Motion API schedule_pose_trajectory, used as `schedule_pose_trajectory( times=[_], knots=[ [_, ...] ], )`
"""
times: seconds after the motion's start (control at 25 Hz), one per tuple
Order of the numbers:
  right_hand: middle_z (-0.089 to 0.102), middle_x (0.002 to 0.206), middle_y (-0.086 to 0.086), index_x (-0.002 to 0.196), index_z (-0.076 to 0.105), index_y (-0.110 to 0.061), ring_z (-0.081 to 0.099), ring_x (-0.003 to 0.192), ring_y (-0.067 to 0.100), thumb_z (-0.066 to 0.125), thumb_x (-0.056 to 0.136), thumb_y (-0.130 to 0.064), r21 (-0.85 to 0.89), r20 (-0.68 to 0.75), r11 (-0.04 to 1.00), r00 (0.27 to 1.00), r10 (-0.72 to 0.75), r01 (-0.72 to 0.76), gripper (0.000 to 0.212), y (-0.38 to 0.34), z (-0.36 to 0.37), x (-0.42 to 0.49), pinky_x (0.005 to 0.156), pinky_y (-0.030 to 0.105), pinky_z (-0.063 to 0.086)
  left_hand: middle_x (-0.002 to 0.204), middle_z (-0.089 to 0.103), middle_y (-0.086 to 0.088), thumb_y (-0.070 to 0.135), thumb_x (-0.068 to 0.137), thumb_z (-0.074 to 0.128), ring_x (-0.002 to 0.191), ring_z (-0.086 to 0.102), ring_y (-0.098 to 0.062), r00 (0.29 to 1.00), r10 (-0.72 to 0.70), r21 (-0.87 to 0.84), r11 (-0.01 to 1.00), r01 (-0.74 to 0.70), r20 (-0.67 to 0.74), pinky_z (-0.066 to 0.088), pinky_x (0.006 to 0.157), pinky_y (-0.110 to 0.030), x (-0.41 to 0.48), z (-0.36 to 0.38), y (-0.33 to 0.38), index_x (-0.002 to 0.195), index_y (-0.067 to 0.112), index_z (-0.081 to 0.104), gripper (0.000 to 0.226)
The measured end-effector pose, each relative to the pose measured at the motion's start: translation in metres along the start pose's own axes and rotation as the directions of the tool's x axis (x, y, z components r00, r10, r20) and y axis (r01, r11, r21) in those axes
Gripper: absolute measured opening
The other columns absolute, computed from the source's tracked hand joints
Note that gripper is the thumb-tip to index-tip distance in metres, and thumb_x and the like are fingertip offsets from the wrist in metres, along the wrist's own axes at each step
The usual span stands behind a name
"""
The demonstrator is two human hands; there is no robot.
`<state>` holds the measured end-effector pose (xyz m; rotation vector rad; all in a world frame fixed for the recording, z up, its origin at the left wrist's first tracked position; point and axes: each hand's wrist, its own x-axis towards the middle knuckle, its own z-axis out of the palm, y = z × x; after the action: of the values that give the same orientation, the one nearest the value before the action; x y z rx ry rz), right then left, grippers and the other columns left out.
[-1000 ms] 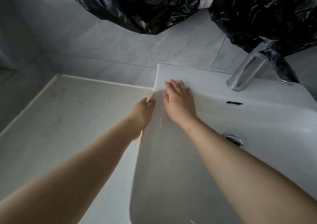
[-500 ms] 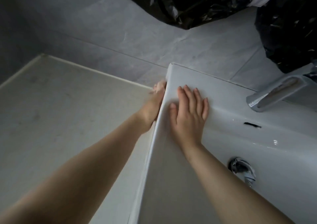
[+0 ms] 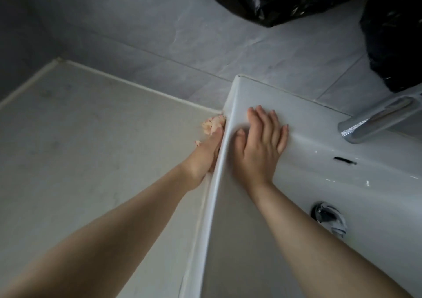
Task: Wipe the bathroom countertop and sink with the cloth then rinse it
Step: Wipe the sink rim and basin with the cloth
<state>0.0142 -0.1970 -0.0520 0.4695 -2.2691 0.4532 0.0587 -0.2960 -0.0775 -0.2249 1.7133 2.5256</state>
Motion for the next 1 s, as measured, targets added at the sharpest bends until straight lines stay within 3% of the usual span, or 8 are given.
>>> schedule_pose_trajectory(
  times=[0.12, 0.2, 0.32, 0.48, 0.6, 0.72, 0.92, 1.0],
  knots=[
    [0.06, 0.128, 0.011, 0.121, 0.06, -0.009, 0.044, 0.126, 0.029, 0.045, 0.083, -0.024, -0.018, -0.028, 1.0, 0.999, 0.021, -0.021, 0.043, 0.0, 0.001, 0.0, 0.112, 0.037, 0.013, 0.126, 0.056, -0.007, 0.05, 0.093, 0.038, 0.108, 0.054, -0.018, 0.999, 0.033, -0.114, 0.993, -0.03, 0.02, 0.038, 0.099, -0.028, 0.005, -0.001, 0.008, 0.13, 0.019, 0.051, 0.05],
    [0.06, 0.127, 0.01, 0.12, 0.061, -0.009, 0.048, 0.124, 0.03, 0.046, 0.083, -0.023, -0.026, -0.035, 1.0, 0.999, 0.008, -0.009, 0.042, -0.001, 0.001, 0.0, 0.11, 0.039, 0.017, 0.136, 0.05, -0.01, 0.057, 0.086, 0.045, 0.124, 0.048, -0.021, 1.0, -0.004, -0.152, 0.988, 0.008, 0.03, 0.032, 0.11, -0.04, 0.019, -0.005, 0.008, 0.131, 0.016, 0.05, 0.061],
    [0.06, 0.127, 0.011, 0.12, 0.061, -0.008, 0.05, 0.124, 0.033, 0.047, 0.083, -0.022, -0.026, -0.026, 1.0, 1.0, -0.005, 0.005, 0.042, -0.001, 0.0, 0.0, 0.108, 0.04, 0.019, 0.142, 0.045, -0.004, 0.075, 0.075, 0.046, 0.131, 0.042, -0.02, 0.999, 0.034, 0.072, 0.997, -0.032, -0.033, 0.029, 0.111, -0.045, 0.009, -0.014, -0.008, 0.137, 0.025, 0.042, 0.079],
    [0.06, 0.128, 0.012, 0.12, 0.06, -0.007, 0.05, 0.124, 0.034, 0.047, 0.082, -0.021, -0.015, -0.025, 1.0, 0.999, 0.023, -0.024, 0.043, -0.004, 0.0, 0.001, 0.108, 0.04, 0.018, 0.155, 0.019, 0.008, 0.075, 0.083, 0.032, 0.144, 0.008, -0.016, 0.995, -0.013, 0.01, 1.0, 0.014, -0.098, 0.004, 0.116, -0.047, -0.067, 0.004, -0.035, 0.144, 0.038, 0.023, 0.073],
    [0.061, 0.126, 0.013, 0.119, 0.061, -0.006, 0.051, 0.123, 0.035, 0.047, 0.082, -0.021, -0.032, -0.018, 0.999, 1.0, 0.002, -0.003, 0.043, -0.005, -0.002, 0.002, 0.107, 0.041, 0.018, 0.144, 0.037, 0.021, 0.062, 0.091, 0.03, 0.136, 0.03, -0.006, 0.999, -0.043, -0.106, 0.994, 0.039, -0.03, 0.012, 0.117, -0.041, -0.077, 0.004, -0.024, 0.139, 0.042, 0.032, 0.052],
    [0.059, 0.129, 0.013, 0.12, 0.06, -0.006, 0.049, 0.126, 0.036, 0.044, 0.082, -0.022, -0.006, 0.032, 0.999, 0.999, 0.041, -0.041, 0.045, -0.007, -0.007, 0.002, 0.108, 0.041, 0.016, 0.137, 0.05, 0.0, 0.074, 0.079, 0.043, 0.13, 0.042, -0.016, 0.999, -0.036, -0.003, 0.999, 0.036, 0.003, 0.022, 0.114, -0.044, -0.049, 0.001, -0.005, 0.134, 0.03, 0.046, 0.071],
    [0.051, 0.139, 0.011, 0.129, 0.054, -0.007, 0.039, 0.134, 0.035, 0.039, 0.087, -0.027, 0.017, 0.143, 0.999, 0.989, 0.049, -0.052, 0.049, -0.004, -0.012, 0.001, 0.111, 0.042, 0.012, 0.153, 0.021, 0.012, 0.073, 0.074, 0.038, 0.144, 0.008, -0.015, 0.994, -0.106, -0.018, 0.994, 0.106, -0.018, 0.006, 0.117, -0.044, -0.126, 0.012, -0.019, 0.143, 0.044, 0.025, 0.076],
    [0.051, 0.139, 0.011, 0.129, 0.054, -0.007, 0.038, 0.134, 0.035, 0.038, 0.086, -0.026, 0.013, 0.149, 0.997, 0.986, 0.069, -0.072, 0.05, -0.007, -0.013, 0.001, 0.112, 0.044, 0.013, 0.147, 0.035, 0.007, 0.067, 0.078, 0.04, 0.138, 0.028, -0.015, 0.991, -0.131, -0.03, 0.991, 0.13, -0.037, 0.018, 0.116, -0.042, -0.152, 0.011, -0.026, 0.142, 0.03, 0.033, 0.075]
  ],
)
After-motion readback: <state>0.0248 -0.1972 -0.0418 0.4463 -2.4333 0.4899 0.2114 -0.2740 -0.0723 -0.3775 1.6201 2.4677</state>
